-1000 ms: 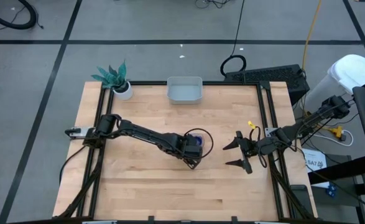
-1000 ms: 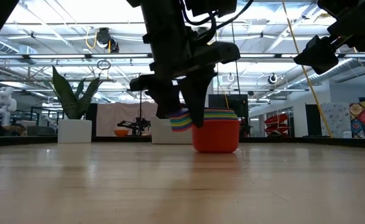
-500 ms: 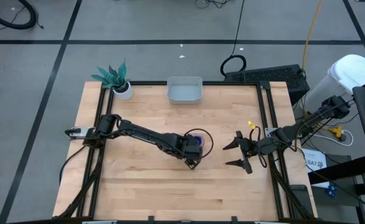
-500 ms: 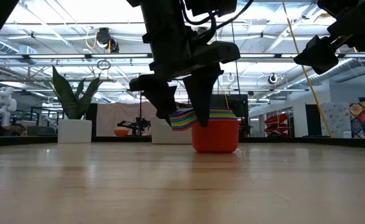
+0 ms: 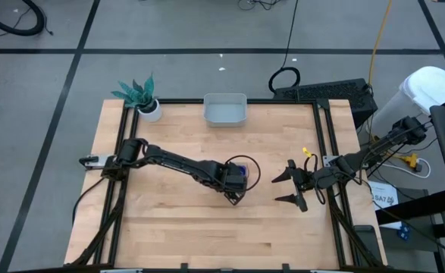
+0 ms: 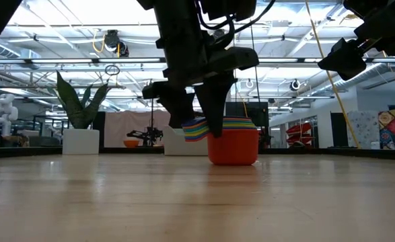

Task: Nest measuring cups in basket
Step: Put the nested measuring cups into the gray bin

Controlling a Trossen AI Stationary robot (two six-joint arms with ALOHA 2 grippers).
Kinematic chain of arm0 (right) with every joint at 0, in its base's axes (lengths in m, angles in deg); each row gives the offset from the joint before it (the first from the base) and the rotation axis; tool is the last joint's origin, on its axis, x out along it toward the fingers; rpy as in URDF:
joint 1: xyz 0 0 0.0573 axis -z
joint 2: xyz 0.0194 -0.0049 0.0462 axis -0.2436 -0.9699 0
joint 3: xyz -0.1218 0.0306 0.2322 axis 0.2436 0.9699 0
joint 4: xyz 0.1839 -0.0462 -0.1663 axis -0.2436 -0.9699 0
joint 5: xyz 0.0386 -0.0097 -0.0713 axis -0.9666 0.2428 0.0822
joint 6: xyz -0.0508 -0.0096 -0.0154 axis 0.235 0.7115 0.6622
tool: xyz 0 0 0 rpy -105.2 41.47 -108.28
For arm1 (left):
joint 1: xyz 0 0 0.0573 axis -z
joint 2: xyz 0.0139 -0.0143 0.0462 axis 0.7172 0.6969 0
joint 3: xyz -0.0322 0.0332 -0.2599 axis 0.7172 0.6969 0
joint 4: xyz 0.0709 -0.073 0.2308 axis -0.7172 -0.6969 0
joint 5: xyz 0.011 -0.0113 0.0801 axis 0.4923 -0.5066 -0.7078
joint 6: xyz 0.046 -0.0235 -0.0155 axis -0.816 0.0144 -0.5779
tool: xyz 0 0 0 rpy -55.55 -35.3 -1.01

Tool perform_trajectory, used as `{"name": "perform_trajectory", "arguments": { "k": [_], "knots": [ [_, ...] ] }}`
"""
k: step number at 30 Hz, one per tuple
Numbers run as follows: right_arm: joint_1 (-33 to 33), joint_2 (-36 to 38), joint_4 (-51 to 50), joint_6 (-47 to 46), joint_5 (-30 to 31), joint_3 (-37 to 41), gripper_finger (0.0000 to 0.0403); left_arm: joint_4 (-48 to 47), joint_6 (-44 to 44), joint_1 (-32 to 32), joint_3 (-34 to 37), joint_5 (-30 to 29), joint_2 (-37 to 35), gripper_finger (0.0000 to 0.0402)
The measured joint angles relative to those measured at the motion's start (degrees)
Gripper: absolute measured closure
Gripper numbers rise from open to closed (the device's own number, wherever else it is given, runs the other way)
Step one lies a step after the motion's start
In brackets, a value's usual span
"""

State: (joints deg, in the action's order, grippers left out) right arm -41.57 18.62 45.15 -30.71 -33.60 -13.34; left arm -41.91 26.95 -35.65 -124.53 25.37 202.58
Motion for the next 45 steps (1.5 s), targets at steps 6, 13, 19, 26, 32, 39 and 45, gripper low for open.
{"name": "perform_trajectory", "arguments": {
  "k": [6,13,19,26,32,39,45],
  "knots": [
    [0.0,0.0,0.0,0.0,-0.03,0.0,0.009,0.02,0.0,0.02,0.0,0.2,0.0,0.0174],
    [0.0,0.0,0.0,0.02,-0.06,0.0,0.009,0.02,0.0,-0.04,0.0,0.17,0.0,0.0155],
    [0.0,0.0,-0.04,0.07,-0.07,0.0,0.009,0.0,0.02,-0.38,0.0,-1.02,0.0,0.0175],
    [-0.01,0.0,-0.07,0.15,-0.11,0.0,0.009,-0.03,-0.99,-0.94,0.0,0.21,0.0,0.0247],
    [-0.01,0.0,-0.07,0.04,-0.11,0.0,0.009,-0.18,-0.51,-1.09,0.42,0.45,0.0,0.0232],
    [-0.02,0.0,-0.08,-0.22,-0.13,0.0,0.009,-0.24,0.02,-1.16,2.64,0.3,-0.02,0.0248],
    [-0.01,0.0,-0.08,-0.22,-0.13,0.0,0.009,0.21,0.0,-1.16,2.64,0.74,-0.02,0.0244]
  ]
}}
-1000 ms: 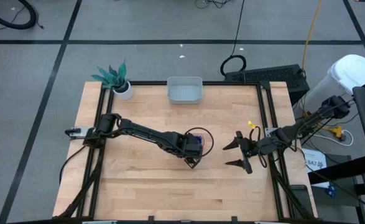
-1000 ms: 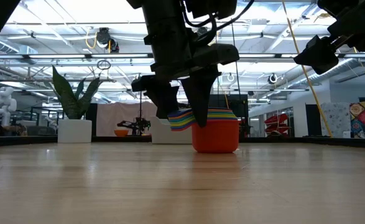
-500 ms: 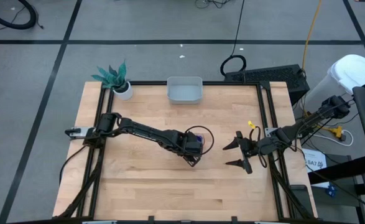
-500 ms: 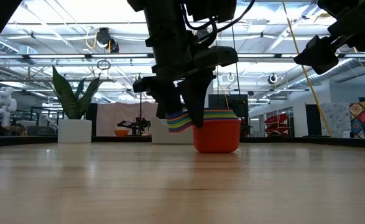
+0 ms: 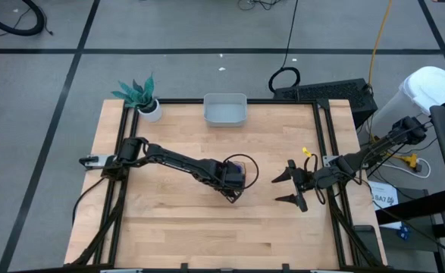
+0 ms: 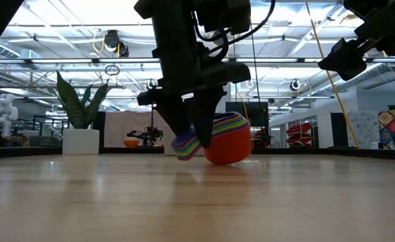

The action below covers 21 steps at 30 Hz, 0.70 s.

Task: Nest measuring cups in basket
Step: Put the nested measuring cups into the gray bin

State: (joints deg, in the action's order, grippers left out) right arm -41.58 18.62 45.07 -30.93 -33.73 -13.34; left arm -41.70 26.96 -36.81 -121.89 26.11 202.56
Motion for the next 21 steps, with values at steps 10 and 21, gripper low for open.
{"name": "perform_trajectory", "arguments": {
  "k": [10,21],
  "knots": [
    [0.01,0.0,0.01,0.09,0.0,0.0,0.009,-0.09,-0.42,0.0,0.11,1.8,0.0,0.0122],
    [0.01,0.0,0.01,0.15,0.0,0.0,0.009,0.05,-1.14,-0.29,0.1,0.76,0.0,0.0099]
  ]
}}
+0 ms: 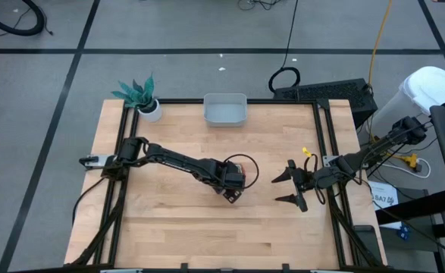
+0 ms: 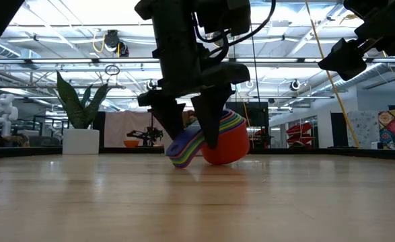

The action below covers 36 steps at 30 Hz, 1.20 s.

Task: Nest measuring cups in basket
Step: Put the nested measuring cups into the gray bin

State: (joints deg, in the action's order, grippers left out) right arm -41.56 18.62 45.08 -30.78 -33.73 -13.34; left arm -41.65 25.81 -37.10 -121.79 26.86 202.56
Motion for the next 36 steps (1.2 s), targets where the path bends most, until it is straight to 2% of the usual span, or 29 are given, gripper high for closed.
{"name": "perform_trajectory", "arguments": {
  "k": [9,16,21,31,36],
  "knots": [
    [-0.01,0.0,0.0,0.0,-0.38,-0.01,0.009,2.58,-1.73,-0.67,0.01,-0.83,0.02,0.0126],
    [0.0,-0.02,0.0,-0.19,-1.24,0.0,0.009,2.53,-1.7,-0.67,0.16,-0.85,0.02,0.0128],
    [-0.02,-0.02,0.0,-0.87,-1.33,-0.02,0.009,2.76,0.32,-0.67,2.98,-1.75,0.09,0.013],
    [-0.02,-0.02,0.0,-0.85,-1.33,-0.02,0.009,6.08,0.15,-0.67,4.82,-1.7,0.09,0.0215],
    [-0.01,-0.02,0.0,-1.03,-1.33,-0.02,0.009,9.14,-1.48,-0.82,4.78,-0.81,0.09,0.0239]
  ]
}}
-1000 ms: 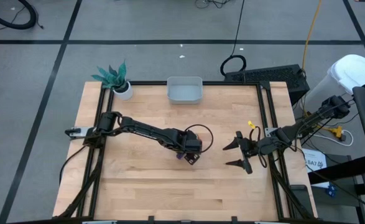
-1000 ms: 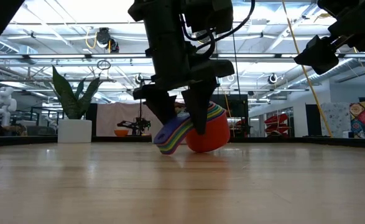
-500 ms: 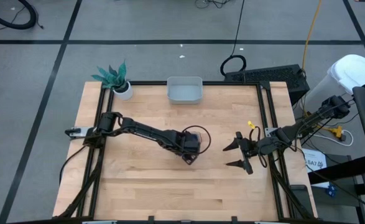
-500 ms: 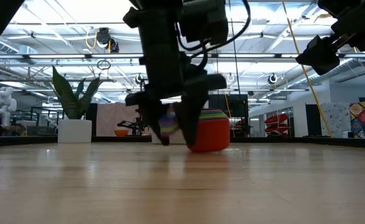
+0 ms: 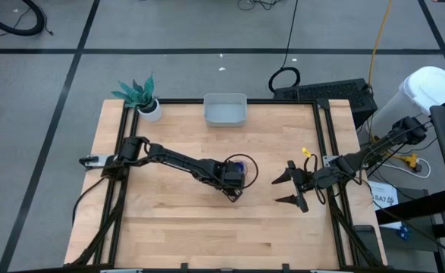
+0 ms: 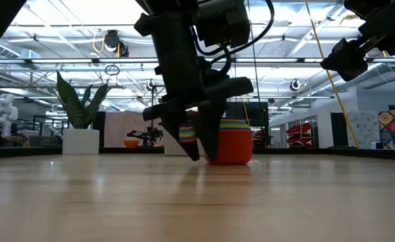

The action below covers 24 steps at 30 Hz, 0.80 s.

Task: Nest measuring cups in basket
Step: Put the nested measuring cups into the gray bin

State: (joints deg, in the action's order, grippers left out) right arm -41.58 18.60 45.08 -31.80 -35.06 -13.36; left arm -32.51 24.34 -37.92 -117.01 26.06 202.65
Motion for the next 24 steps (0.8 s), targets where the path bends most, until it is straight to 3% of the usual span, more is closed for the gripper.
{"name": "perform_trajectory", "arguments": {
  "k": [6,24],
  "knots": [
    [0.01,0.0,0.0,0.0,0.0,0.0,0.009,-0.4,-0.03,-0.18,0.01,0.02,0.0,0.0226],
    [0.01,0.0,0.01,0.0,-0.07,0.0,0.009,-0.95,-0.86,-0.27,0.0,1.48,0.0,0.0127]
  ]
}}
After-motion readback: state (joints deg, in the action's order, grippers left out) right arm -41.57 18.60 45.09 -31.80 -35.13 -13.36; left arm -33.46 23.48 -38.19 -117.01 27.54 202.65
